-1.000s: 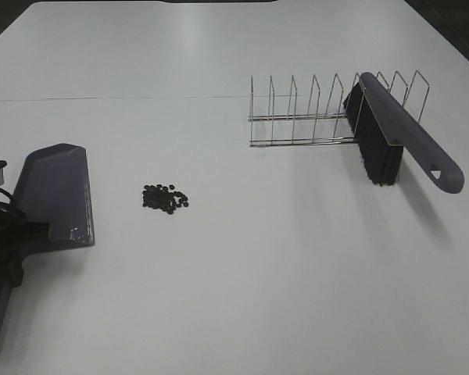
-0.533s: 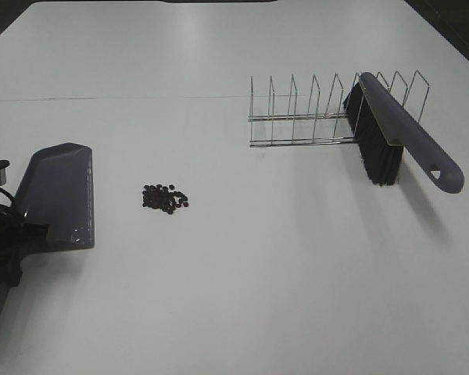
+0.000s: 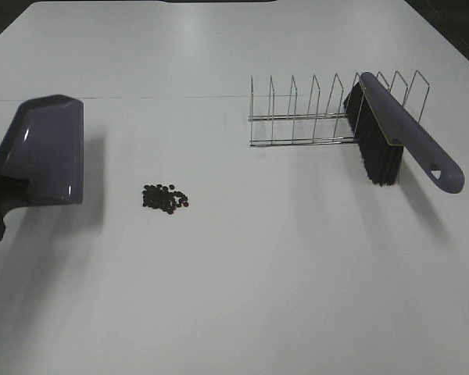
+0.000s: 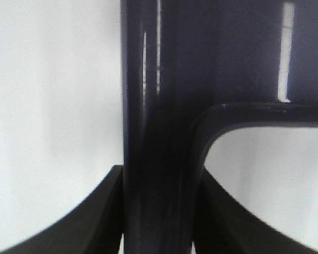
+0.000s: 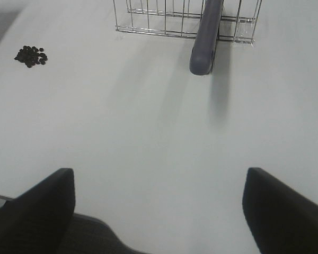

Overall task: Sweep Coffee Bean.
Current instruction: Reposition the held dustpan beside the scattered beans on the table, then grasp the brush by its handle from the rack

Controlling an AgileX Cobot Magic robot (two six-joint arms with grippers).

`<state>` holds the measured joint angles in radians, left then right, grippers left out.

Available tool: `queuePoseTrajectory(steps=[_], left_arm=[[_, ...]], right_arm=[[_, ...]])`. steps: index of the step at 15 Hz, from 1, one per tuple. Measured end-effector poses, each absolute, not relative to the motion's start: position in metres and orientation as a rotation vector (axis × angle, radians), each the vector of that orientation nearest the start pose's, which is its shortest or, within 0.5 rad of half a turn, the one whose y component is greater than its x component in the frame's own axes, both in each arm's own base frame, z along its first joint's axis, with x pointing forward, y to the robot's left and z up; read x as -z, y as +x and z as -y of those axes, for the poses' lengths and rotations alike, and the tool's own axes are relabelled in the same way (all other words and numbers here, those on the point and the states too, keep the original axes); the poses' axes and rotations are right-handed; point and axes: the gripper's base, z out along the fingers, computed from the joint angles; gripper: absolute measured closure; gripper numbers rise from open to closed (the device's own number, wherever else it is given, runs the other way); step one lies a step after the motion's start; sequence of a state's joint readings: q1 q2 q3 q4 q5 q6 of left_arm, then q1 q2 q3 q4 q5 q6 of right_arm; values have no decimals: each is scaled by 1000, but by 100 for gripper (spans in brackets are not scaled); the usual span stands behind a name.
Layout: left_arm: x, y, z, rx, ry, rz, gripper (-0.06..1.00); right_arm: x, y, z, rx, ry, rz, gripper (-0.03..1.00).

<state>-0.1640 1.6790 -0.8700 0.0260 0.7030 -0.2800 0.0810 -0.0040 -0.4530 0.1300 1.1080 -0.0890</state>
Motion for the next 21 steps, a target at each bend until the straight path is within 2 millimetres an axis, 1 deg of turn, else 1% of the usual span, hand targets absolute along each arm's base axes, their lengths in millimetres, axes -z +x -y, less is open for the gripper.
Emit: queuePoseTrajectory(steps=[1, 2, 9, 11, 12, 14, 15, 16, 19, 20, 21], left_arm=[[-172, 280, 45, 31, -145, -2960, 62], [-179, 278, 44, 33, -145, -2952, 62], [-181, 275, 44, 27, -145, -2966, 62], [-181, 274, 44, 19, -105, -2976, 62], [-181, 274, 43, 15, -91, -2980, 62], [-181, 273, 43, 8, -47, -2990, 62], [-181, 273, 43, 5, -10, -2990, 62], [-181, 273, 43, -1, 57, -2989, 62], [-180, 272, 43, -17, 178, -2996, 62], [-180, 271, 42, -34, 228, -3004, 62], [-180, 271, 41, -49, 258, -3003, 62]], right_arm=[[-261, -4, -10, -155, -187, -2123, 21], [-261, -4, -10, -155, -187, -2123, 21], [-261, -4, -11, -157, -187, -2122, 21], [-262, -4, -11, -157, -187, -2118, 22], [-264, -5, -10, -153, -187, -2111, 22], [-278, -2, -10, -148, -181, -2084, 24], [-283, 5, -10, -150, -178, -2105, 24], [-289, 19, -12, -154, -173, -2174, 25], [-301, 52, -14, -162, -165, -2319, 25], [-304, 59, -15, -163, -163, -2342, 25], [-309, 73, -16, -167, -159, -2390, 25]])
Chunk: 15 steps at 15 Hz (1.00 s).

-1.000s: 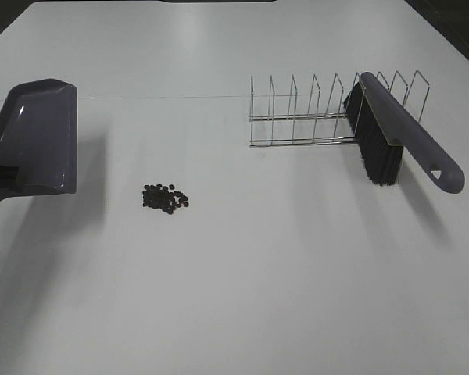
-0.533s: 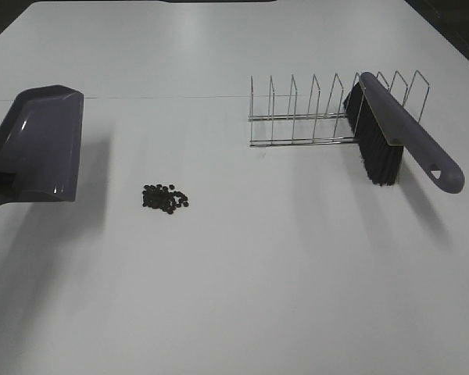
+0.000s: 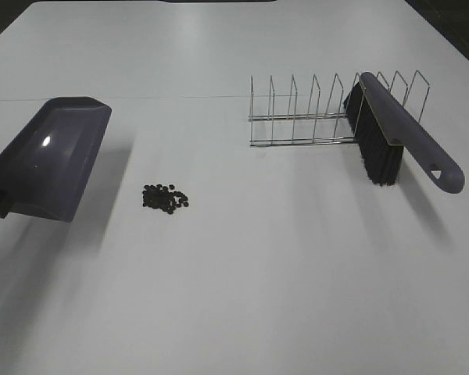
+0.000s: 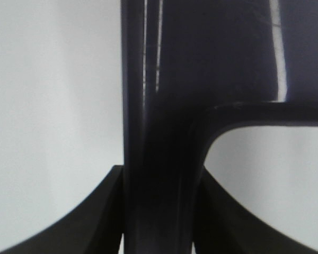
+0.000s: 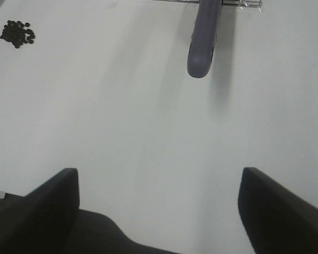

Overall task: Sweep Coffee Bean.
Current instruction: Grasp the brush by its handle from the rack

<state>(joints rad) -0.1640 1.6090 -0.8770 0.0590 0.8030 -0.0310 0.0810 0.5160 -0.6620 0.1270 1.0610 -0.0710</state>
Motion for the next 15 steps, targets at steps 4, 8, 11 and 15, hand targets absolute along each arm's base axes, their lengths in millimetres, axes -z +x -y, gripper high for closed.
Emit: queuePoseTrajectory(steps=[4, 8, 11, 15], left_arm=[[-181, 272, 37, -123, 338, -2989, 62], [-181, 273, 34, -174, 381, -2979, 62], [-181, 274, 31, -228, 429, -2966, 62], [-182, 275, 31, -252, 646, -2924, 62]], right_arm=[[-330, 126, -20, -170, -157, -2503, 25], [-343, 182, -25, -173, -160, -2601, 25], [-345, 217, -28, -163, -179, -2678, 26], [-333, 290, -32, -119, -291, -2768, 26]])
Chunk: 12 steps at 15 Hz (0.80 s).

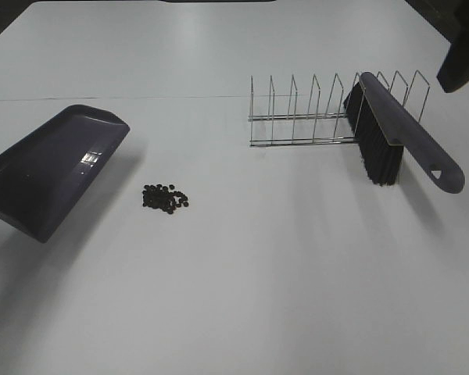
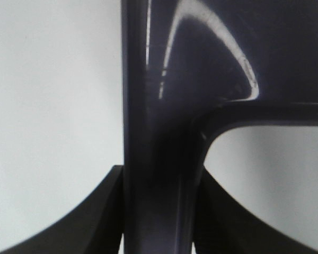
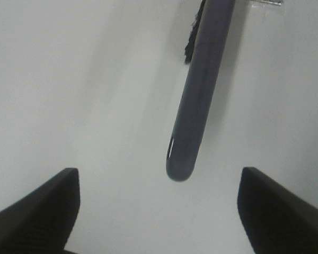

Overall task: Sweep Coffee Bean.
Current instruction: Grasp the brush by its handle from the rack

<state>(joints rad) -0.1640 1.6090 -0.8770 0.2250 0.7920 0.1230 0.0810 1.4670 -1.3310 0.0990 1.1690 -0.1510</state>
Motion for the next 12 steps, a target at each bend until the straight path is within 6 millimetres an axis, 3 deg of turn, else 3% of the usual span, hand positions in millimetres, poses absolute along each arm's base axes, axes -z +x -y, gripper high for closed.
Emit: queuePoseTrajectory(steps=[4, 6, 7, 12], left_arm=[[-182, 277, 32, -249, 674, -2892, 62], [-182, 277, 32, -250, 696, -2886, 62], [-174, 279, 32, -250, 711, -2907, 62], [-148, 284, 33, -240, 742, -2974, 62]], right_arm=[[-314, 358, -36, -101, -340, -2808, 26], [-301, 381, -35, -96, -358, -2840, 26], [-288, 412, -30, -78, -354, -2838, 26], [-259, 459, -18, -59, -363, -2829, 26]])
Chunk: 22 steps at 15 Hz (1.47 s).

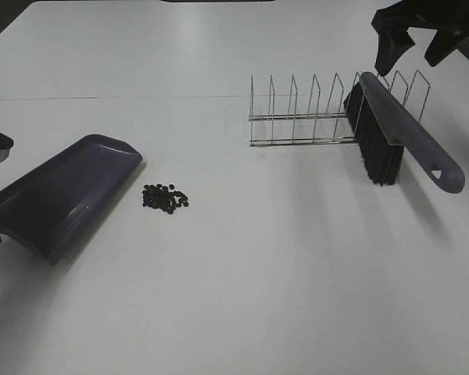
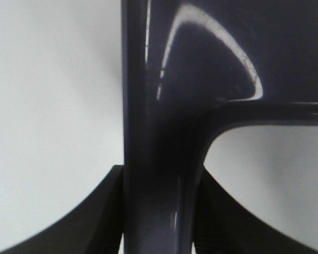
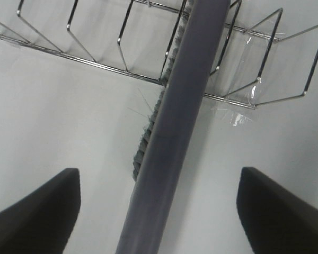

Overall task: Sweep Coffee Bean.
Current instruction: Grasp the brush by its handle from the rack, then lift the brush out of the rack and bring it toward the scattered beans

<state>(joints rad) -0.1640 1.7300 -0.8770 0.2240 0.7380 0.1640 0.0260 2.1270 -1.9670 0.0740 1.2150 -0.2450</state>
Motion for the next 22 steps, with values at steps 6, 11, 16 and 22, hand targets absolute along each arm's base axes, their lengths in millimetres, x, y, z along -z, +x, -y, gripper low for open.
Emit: queuePoseTrajectory(steps=[6, 11, 16, 22], left_arm=[[-148, 290, 35, -222, 730, -2913, 62], [-148, 290, 36, -205, 710, -2919, 62], [-148, 289, 38, -168, 671, -2931, 62], [-147, 290, 38, -175, 679, -2920, 62]], right_arm=[[-186, 477, -10, -69, -363, -2981, 26], [-160, 480, -10, -81, -361, -3035, 37], [-160, 480, -8, -67, -252, -3050, 65], [-217, 472, -8, -58, -145, -2940, 65]])
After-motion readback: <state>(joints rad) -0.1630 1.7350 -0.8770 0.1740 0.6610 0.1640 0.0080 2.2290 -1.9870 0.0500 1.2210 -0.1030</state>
